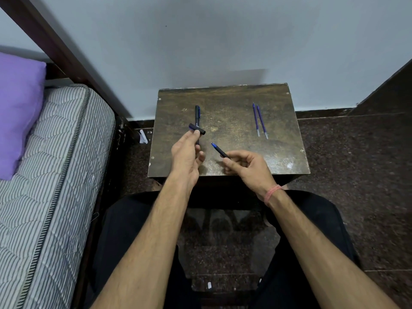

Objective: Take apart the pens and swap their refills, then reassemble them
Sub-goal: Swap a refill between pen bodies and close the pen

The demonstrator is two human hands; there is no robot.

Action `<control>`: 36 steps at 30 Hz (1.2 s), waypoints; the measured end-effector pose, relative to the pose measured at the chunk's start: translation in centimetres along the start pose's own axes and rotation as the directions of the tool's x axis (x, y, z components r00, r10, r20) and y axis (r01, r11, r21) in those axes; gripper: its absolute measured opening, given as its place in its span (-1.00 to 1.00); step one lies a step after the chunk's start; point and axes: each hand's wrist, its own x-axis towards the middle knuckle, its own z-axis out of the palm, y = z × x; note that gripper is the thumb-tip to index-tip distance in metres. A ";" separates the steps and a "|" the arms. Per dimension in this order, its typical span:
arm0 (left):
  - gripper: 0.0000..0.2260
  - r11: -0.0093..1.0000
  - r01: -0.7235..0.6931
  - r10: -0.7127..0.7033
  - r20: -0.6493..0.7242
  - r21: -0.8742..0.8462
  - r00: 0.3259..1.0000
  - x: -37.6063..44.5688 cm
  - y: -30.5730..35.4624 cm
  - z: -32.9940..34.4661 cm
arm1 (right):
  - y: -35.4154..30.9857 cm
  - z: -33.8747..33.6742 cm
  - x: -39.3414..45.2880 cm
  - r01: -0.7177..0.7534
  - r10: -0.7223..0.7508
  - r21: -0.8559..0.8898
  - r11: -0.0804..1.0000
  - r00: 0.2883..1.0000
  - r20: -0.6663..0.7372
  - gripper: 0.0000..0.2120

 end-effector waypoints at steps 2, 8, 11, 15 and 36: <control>-0.89 0.999 -0.022 0.021 0.014 0.039 1.000 0.1 -0.4 0.1 | -0.1 0.0 0.0 0.002 -0.002 0.005 1.000 1.000 -0.004 -0.88; -0.93 0.994 -0.032 0.027 0.052 0.109 0.998 0.1 -1.3 0.1 | 0.0 0.1 0.1 -0.006 0.006 0.015 1.000 1.000 -0.023 -0.81; -0.93 0.987 -0.058 0.050 0.055 0.153 0.997 0.0 -1.6 -0.1 | 0.0 0.1 0.1 -0.007 0.008 0.034 0.999 0.999 -0.035 -0.85; -0.94 0.981 -0.088 0.080 0.050 0.174 0.996 -0.2 -1.6 -0.3 | 0.2 0.2 0.1 -0.001 0.003 0.057 0.998 0.999 -0.041 -0.89; -0.81 0.859 -0.263 0.241 0.105 0.440 0.965 -0.2 -4.3 0.2 | 1.3 0.5 1.3 -0.062 0.058 -0.042 0.997 0.993 -0.100 -0.84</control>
